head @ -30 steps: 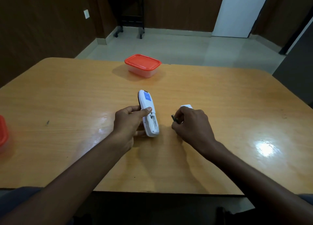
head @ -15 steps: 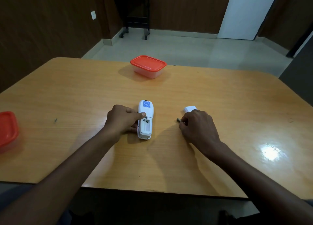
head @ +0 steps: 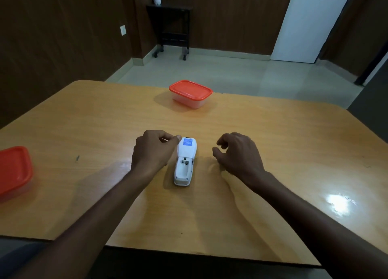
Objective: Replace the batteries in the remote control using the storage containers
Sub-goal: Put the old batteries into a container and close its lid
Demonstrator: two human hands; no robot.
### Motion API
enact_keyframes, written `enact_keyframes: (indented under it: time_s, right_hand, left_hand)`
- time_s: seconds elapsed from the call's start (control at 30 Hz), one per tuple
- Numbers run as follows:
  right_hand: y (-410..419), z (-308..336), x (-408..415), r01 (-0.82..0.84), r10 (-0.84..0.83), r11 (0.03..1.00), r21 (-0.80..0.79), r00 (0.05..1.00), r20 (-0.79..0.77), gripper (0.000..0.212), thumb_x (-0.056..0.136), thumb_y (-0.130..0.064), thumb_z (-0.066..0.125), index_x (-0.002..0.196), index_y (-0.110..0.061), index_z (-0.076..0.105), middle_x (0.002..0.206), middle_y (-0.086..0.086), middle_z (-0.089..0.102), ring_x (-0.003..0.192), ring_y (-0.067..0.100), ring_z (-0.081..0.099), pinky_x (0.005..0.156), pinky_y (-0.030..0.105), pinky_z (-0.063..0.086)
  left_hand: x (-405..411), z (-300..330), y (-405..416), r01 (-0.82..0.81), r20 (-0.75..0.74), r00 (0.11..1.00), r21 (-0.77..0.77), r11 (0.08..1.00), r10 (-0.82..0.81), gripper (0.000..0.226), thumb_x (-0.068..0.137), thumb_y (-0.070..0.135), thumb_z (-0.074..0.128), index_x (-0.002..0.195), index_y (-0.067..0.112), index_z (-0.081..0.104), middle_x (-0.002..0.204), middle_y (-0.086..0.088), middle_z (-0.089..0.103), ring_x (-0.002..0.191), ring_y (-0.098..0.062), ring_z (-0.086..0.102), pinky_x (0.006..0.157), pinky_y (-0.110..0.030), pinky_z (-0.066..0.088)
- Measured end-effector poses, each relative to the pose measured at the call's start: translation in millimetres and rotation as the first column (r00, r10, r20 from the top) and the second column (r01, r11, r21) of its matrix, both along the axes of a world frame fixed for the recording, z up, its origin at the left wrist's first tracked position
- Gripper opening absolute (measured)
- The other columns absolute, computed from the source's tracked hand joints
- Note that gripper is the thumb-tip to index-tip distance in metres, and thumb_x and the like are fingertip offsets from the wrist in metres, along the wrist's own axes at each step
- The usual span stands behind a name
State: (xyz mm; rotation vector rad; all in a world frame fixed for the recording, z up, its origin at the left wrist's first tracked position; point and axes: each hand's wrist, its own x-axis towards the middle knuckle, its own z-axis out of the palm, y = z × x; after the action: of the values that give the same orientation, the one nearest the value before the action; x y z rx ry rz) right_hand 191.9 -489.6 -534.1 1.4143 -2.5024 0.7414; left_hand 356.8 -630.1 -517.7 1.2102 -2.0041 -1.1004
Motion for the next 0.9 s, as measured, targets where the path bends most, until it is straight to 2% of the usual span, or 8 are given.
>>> enact_keyframes:
  time_s: [0.13, 0.2, 0.3, 0.4, 0.57, 0.7, 0.8, 0.9]
  right_hand:
    - [-63, 3, -26, -0.024, 0.022, 0.999, -0.046, 0.999, -0.035, 0.028, 0.087, -0.024, 0.071, 0.111, -0.008, 0.074, 0.102, 0.009, 0.072, 0.09, 0.024, 0.066, 0.07, 0.031, 0.049]
    - [-100, 2, -41, -0.023, 0.022, 1.0, -0.019, 0.997, -0.074, 0.031, 0.085, -0.019, 0.07, 0.113, -0.006, 0.072, 0.106, 0.012, 0.071, 0.099, 0.029, 0.064, 0.073, 0.036, 0.053]
    - [-145, 8, -62, 0.008, -0.003, 1.0, 0.029, 0.989, -0.15, 0.03, 0.083, -0.01, 0.066, 0.112, -0.003, 0.07, 0.111, 0.015, 0.07, 0.106, 0.033, 0.06, 0.076, 0.043, 0.057]
    - [-173, 15, -80, 0.04, -0.023, 0.996, 0.077, 0.977, -0.21, 0.025, 0.084, -0.004, 0.06, 0.107, -0.002, 0.07, 0.11, 0.017, 0.069, 0.111, 0.035, 0.058, 0.076, 0.043, 0.055]
    - [-191, 12, -95, 0.067, -0.039, 0.994, 0.084, 0.956, -0.292, 0.023, 0.086, 0.006, 0.057, 0.1, 0.001, 0.074, 0.099, 0.018, 0.071, 0.099, 0.035, 0.062, 0.071, 0.041, 0.053]
    - [-185, 6, -93, 0.011, 0.004, 0.999, 0.04, 0.931, -0.366, 0.02, 0.09, 0.002, 0.06, 0.102, 0.0, 0.076, 0.098, 0.018, 0.073, 0.094, 0.033, 0.064, 0.074, 0.043, 0.054]
    - [-165, 5, -77, 0.002, -0.012, 1.0, -0.029, 0.934, -0.358, 0.016, 0.088, -0.002, 0.065, 0.102, 0.0, 0.074, 0.101, 0.019, 0.073, 0.094, 0.035, 0.064, 0.075, 0.042, 0.053]
    - [-132, 12, -52, -0.028, -0.004, 0.994, -0.102, 0.953, -0.302, 0.017, 0.086, -0.007, 0.072, 0.102, -0.002, 0.072, 0.102, 0.017, 0.072, 0.09, 0.033, 0.064, 0.074, 0.041, 0.053]
  left_hand:
    - [-3, 5, -9, -0.017, -0.044, 0.999, -0.013, 1.0, 0.016, 0.029, 0.075, 0.056, 0.067, 0.076, 0.028, 0.075, 0.074, 0.008, 0.074, 0.072, -0.019, 0.073, 0.07, -0.046, 0.063]
    - [-1, 5, -15, -0.032, -0.064, 0.997, -0.015, 0.999, 0.031, 0.031, 0.074, 0.058, 0.065, 0.076, 0.029, 0.075, 0.075, 0.008, 0.074, 0.073, -0.02, 0.073, 0.07, -0.047, 0.062]
    - [0, 3, -23, -0.035, -0.083, 0.996, -0.008, 0.999, 0.034, 0.03, 0.075, 0.058, 0.065, 0.075, 0.029, 0.075, 0.076, 0.008, 0.074, 0.073, -0.02, 0.072, 0.07, -0.047, 0.062]
    - [-1, 0, -27, -0.029, -0.094, 0.995, 0.0, 1.0, 0.029, 0.027, 0.075, 0.056, 0.066, 0.073, 0.03, 0.075, 0.076, 0.009, 0.074, 0.074, -0.019, 0.072, 0.07, -0.045, 0.062]
    - [-6, -6, -29, -0.018, -0.09, 0.996, 0.0, 1.0, 0.018, 0.024, 0.077, 0.053, 0.068, 0.072, 0.03, 0.073, 0.075, 0.009, 0.073, 0.072, -0.017, 0.071, 0.069, -0.045, 0.063]
    - [-10, -8, -25, -0.001, -0.061, 0.998, 0.012, 1.0, 0.002, 0.026, 0.074, 0.057, 0.064, 0.072, 0.033, 0.072, 0.074, 0.011, 0.073, 0.071, -0.016, 0.071, 0.068, -0.044, 0.063]
    - [-11, -4, -21, 0.01, -0.083, 0.997, 0.044, 0.999, -0.006, 0.024, 0.077, 0.054, 0.067, 0.075, 0.031, 0.074, 0.075, 0.009, 0.073, 0.071, -0.017, 0.071, 0.069, -0.043, 0.063]
    - [-11, 6, -15, 0.029, -0.139, 0.99, 0.149, 0.988, -0.008, 0.017, 0.084, 0.044, 0.071, 0.087, 0.027, 0.074, 0.079, 0.004, 0.074, 0.065, -0.016, 0.072, 0.069, -0.042, 0.064]
